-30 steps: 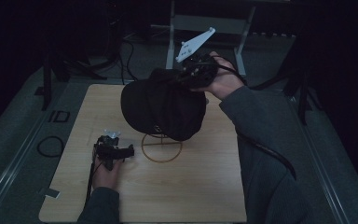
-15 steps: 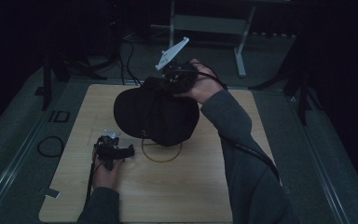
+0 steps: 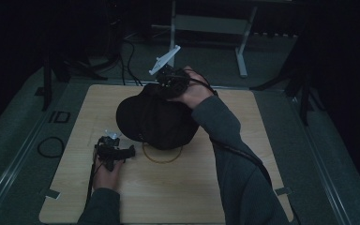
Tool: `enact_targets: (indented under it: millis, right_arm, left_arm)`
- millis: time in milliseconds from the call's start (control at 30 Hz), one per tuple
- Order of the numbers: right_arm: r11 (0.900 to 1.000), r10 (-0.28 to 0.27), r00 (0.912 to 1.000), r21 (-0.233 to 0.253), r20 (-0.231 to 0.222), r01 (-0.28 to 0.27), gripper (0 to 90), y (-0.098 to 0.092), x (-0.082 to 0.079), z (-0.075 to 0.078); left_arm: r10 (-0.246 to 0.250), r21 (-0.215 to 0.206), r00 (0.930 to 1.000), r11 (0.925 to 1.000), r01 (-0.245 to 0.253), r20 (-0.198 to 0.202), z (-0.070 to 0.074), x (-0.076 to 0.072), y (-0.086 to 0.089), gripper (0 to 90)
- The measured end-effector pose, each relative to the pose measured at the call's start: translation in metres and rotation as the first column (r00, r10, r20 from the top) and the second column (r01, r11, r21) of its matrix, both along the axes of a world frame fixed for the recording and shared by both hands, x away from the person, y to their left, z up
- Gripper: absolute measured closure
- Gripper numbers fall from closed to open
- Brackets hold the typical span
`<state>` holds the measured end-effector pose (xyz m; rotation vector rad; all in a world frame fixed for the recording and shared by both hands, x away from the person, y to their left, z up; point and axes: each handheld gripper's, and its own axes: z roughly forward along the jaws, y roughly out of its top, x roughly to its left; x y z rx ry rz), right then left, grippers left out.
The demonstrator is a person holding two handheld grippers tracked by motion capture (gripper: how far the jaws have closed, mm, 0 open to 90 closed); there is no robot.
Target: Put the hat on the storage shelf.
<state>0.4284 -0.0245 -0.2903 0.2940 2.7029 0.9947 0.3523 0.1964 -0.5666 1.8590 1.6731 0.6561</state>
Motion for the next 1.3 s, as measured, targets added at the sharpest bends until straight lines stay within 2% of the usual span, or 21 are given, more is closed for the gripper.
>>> enact_targets:
  millis: [233,433,567,600,633,667,700,800,1033,1133,1233,1300]
  right_arm:
    - [1.000,-0.013,0.9998,-0.002,-0.013,0.013,83.9,0.008,0.002,-0.009]
    - [0.999,-0.030,0.9992,-0.022,-0.028,0.029,83.2,0.016,0.004,-0.019]
    - [0.999,-0.037,0.9987,-0.018,-0.035,0.037,78.3,0.018,0.005,-0.021]
    - [0.999,-0.039,0.9986,-0.020,-0.035,0.038,74.1,0.017,0.006,-0.022]
    - [0.999,-0.048,0.9983,-0.023,-0.033,0.048,68.2,0.016,0.007,-0.022]
    - [0.998,-0.055,0.9975,-0.003,-0.045,0.055,62.8,0.013,0.008,-0.021]
    - [0.998,-0.055,0.9975,-0.003,-0.045,0.055,62.8,0.013,0.008,-0.021]
    - [0.997,-0.066,0.9962,0.027,-0.058,0.067,52.6,0.004,0.009,-0.018]
    - [0.993,-0.097,0.9935,0.061,-0.059,0.101,44.3,-0.014,0.010,-0.009]
    - [0.991,-0.103,0.9930,0.074,-0.059,0.107,44.1,-0.019,0.011,-0.007]
    - [0.986,-0.133,0.9894,0.097,-0.056,0.138,44.8,-0.029,0.013,-0.003]
    - [0.984,-0.149,0.9873,0.093,-0.055,0.154,44.9,-0.034,0.014,-0.003]
  left_arm:
    - [0.000,0.000,1.0000,1.0000,0.000,0.000,0.000,0.000,0.000,2.4]
    - [0.002,-0.001,1.0000,1.0000,-0.002,0.004,0.000,0.000,0.000,2.4]
    - [0.000,0.000,1.0000,1.0000,0.000,0.002,0.000,0.000,0.000,2.4]
    - [-0.001,0.002,1.0000,1.0000,0.001,0.000,0.000,0.000,0.000,2.4]
    - [-0.002,0.002,1.0000,1.0000,0.002,0.000,0.000,0.000,0.000,2.4]
    - [-0.001,0.002,1.0000,1.0000,0.001,0.000,0.000,0.000,0.000,2.4]
    - [-0.001,0.002,1.0000,1.0000,0.001,0.000,0.000,0.000,0.000,2.4]
    - [-0.001,0.002,1.0000,1.0000,0.001,0.000,0.000,0.000,0.000,2.4]
    - [0.000,0.001,1.0000,1.0000,0.000,0.000,0.000,0.000,0.000,2.4]
    - [-0.001,0.002,1.0000,1.0000,0.001,0.000,0.000,0.000,0.000,2.4]
    - [-0.001,0.002,1.0000,1.0000,0.001,0.000,0.000,0.000,0.000,2.4]
    - [-0.001,0.002,1.0000,1.0000,0.001,0.000,0.000,0.000,0.000,2.4]
